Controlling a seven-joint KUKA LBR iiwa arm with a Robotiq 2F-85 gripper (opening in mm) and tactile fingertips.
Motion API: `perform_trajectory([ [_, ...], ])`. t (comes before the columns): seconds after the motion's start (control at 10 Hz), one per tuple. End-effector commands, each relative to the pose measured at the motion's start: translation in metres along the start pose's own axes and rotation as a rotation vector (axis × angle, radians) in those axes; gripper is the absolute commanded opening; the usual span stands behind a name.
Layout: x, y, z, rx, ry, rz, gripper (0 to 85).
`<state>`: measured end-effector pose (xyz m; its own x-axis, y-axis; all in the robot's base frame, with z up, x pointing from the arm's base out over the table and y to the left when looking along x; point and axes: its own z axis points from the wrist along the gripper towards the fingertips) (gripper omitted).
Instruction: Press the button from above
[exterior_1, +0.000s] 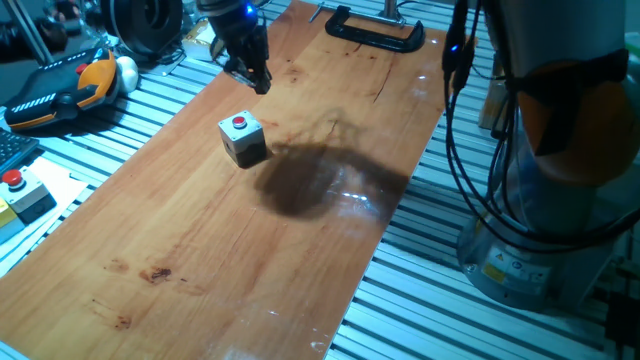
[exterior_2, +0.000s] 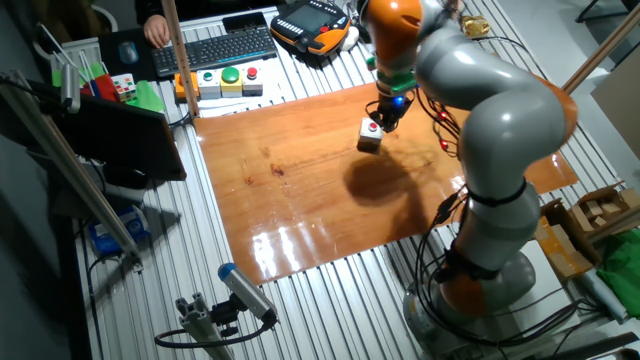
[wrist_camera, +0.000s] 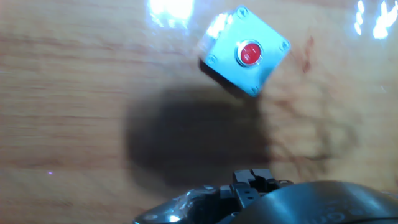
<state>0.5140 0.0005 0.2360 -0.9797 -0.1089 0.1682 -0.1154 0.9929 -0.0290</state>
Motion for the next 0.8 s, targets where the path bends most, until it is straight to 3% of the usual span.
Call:
perform_trajectory([
  [0.0, 0.0, 0.0, 0.0002, -0.038, -0.017, 0.021, 0.7],
  [0.1, 0.0, 0.0, 0.0002, -0.049, -0.039, 0.054, 0.7],
  [0.2, 0.0, 0.0, 0.0002, -0.03, -0.056, 0.064, 0.7],
  [0.4, 0.0, 0.0, 0.0002, 0.006, -0.044, 0.071, 0.7],
  [0.5, 0.0, 0.0, 0.0002, 0.01, -0.063, 0.085, 3.0],
  [0.7, -0.0052, -0.0019, 0.0011, 0.039, -0.106, 0.102, 23.3],
])
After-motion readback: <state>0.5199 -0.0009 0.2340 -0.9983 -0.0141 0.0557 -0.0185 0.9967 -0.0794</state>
